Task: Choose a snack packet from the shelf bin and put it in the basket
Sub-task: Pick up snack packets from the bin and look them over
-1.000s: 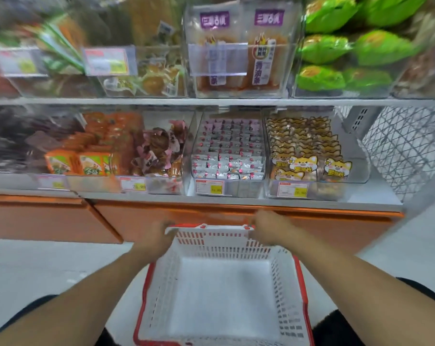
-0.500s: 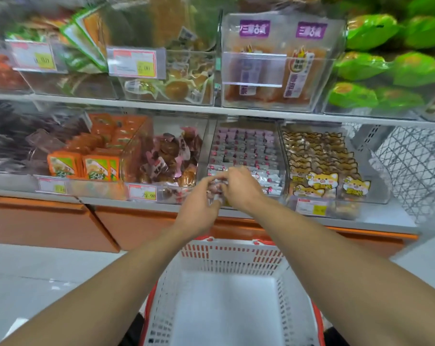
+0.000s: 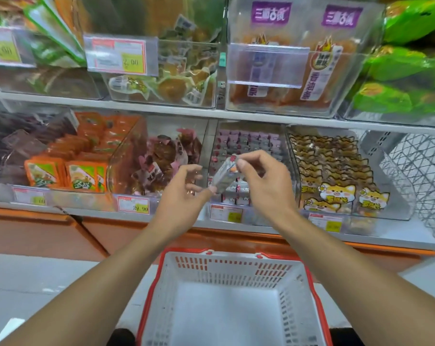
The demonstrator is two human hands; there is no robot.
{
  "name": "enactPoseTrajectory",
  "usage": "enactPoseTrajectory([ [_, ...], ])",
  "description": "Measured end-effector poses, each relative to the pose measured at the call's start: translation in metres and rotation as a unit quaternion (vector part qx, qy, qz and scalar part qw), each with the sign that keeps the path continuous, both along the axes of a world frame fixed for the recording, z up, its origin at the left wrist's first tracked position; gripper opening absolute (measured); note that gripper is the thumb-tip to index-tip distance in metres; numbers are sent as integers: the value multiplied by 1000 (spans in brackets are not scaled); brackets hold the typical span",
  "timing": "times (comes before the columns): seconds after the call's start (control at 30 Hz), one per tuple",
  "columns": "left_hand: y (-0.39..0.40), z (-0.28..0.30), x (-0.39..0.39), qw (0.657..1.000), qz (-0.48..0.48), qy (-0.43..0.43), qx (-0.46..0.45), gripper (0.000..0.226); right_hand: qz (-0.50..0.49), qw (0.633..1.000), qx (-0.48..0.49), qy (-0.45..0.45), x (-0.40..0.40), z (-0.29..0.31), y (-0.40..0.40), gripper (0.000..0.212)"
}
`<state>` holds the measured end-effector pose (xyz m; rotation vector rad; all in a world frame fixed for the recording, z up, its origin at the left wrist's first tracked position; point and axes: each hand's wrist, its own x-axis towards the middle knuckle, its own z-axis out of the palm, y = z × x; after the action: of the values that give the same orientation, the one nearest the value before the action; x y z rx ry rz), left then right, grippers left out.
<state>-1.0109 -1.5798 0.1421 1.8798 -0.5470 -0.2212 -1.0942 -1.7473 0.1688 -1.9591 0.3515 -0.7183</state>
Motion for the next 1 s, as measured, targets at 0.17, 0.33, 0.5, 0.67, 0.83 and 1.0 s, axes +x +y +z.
enactPoseTrajectory([
  [0.17, 8, 19, -7, 992, -87, 82, -48, 44, 34, 968, 247, -10, -16, 12, -3, 8],
  [0.33, 5, 23, -4, 963, -15, 213, -163, 53, 38, 896, 440, 38, -16, 8, -9, 5],
  [0.5, 2, 23, 0, 905, -6, 323, -276, 25, 40, 876, 480, 34, -7, 4, -11, 5],
  [0.67, 3, 20, 4, 881, -10, 350, -317, 28, 41, 876, 476, 70, -16, -1, -15, 4],
  [0.83, 2, 7, -9, 893, 37, 336, -296, 9, 135, 930, 339, 47, -32, -3, -16, 41],
  [1.0, -1, 9, -16, 905, 21, 327, -272, 23, 102, 984, 132, 63, -38, -5, -14, 37],
])
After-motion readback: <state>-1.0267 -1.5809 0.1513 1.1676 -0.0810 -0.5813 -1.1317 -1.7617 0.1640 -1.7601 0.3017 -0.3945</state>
